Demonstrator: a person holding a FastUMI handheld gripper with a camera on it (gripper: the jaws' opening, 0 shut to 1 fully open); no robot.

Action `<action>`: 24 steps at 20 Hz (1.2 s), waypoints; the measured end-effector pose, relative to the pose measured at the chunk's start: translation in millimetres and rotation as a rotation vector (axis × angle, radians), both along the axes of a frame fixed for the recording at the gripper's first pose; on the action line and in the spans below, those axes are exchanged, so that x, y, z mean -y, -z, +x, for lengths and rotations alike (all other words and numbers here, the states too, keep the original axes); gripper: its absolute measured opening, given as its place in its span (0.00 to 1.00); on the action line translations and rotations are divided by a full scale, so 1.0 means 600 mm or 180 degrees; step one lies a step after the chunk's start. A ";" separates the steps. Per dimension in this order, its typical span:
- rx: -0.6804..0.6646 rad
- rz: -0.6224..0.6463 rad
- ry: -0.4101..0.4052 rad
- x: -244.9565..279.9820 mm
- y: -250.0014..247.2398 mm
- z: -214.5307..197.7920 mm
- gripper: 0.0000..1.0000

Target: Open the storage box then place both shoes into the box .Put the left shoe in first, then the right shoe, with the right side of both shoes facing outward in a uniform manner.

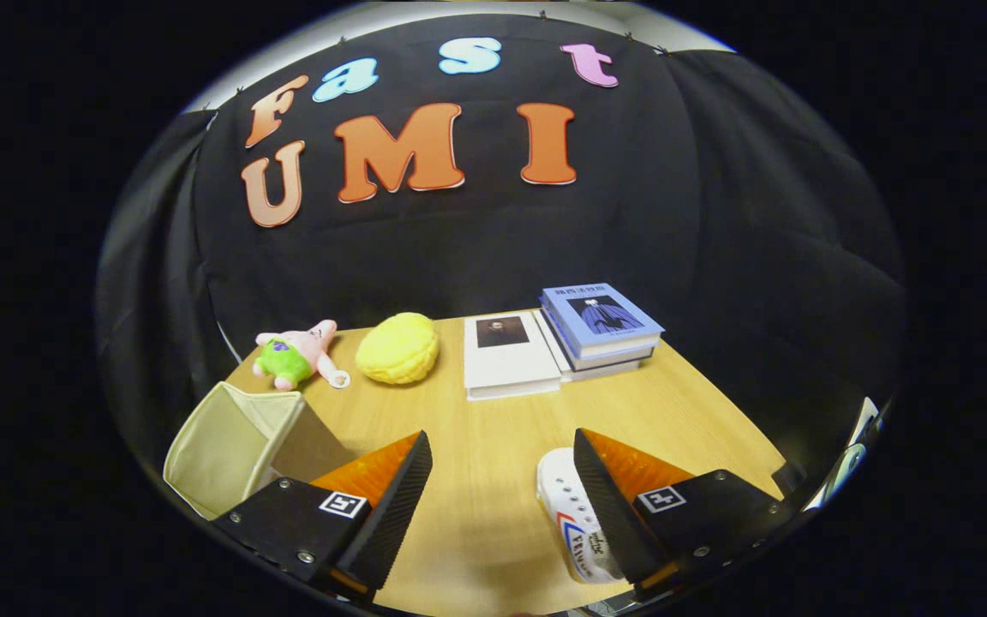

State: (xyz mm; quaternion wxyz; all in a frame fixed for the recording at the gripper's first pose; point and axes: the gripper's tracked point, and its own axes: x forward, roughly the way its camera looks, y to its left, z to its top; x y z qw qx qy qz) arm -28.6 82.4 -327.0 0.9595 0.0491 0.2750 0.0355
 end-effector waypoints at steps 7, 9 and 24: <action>-0.0288 -0.0176 0.0199 0.114 0.105 -0.025 0.99; -0.0396 -0.0170 0.0225 0.131 0.137 -0.033 0.99; -0.1097 0.0238 0.0180 0.139 0.284 -0.088 0.53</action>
